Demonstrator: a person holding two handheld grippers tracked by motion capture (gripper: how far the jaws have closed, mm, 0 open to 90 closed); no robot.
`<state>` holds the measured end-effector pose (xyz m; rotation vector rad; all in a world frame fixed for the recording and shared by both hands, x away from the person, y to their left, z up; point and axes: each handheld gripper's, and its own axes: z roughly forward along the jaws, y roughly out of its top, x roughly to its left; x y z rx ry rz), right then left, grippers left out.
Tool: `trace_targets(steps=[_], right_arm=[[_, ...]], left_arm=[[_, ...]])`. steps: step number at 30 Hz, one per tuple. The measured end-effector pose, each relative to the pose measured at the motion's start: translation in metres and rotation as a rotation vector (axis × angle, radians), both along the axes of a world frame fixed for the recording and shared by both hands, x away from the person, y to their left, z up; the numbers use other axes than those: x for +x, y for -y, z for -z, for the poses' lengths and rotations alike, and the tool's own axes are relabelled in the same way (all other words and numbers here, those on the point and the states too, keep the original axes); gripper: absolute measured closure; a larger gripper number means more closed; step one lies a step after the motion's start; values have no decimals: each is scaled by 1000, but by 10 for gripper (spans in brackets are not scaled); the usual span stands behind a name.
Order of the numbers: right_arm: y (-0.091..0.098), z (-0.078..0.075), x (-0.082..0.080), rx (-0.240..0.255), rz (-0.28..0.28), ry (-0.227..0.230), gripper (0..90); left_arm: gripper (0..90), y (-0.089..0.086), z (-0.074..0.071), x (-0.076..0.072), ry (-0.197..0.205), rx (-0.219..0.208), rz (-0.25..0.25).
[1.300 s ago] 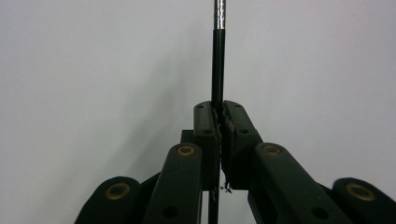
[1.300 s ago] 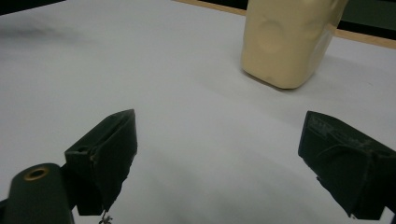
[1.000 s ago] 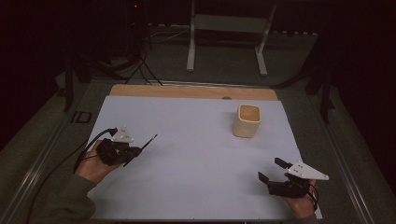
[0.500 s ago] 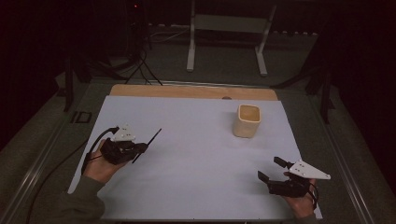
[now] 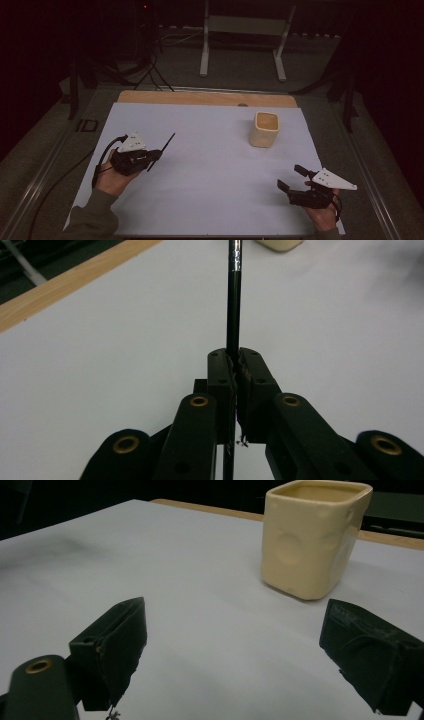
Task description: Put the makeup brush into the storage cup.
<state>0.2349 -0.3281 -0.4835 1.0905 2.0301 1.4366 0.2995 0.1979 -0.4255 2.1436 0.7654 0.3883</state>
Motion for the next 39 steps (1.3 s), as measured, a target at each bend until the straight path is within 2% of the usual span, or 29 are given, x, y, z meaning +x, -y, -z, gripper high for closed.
trace_targets(steps=[2,15,29,39], right_arm=[[0,-1,1,14,-3,0,115],[-6,-4,10,17,-11,3,115],[-18,-14,21,28,-37,27,116],[-30,-24,30,37,-57,48,122]], left_arm=[[867,2,0,1,4,-14,4],[867,18,2,0,34,-69,23],[867,32,5,3,43,-131,44],[867,35,2,2,54,-145,49]])
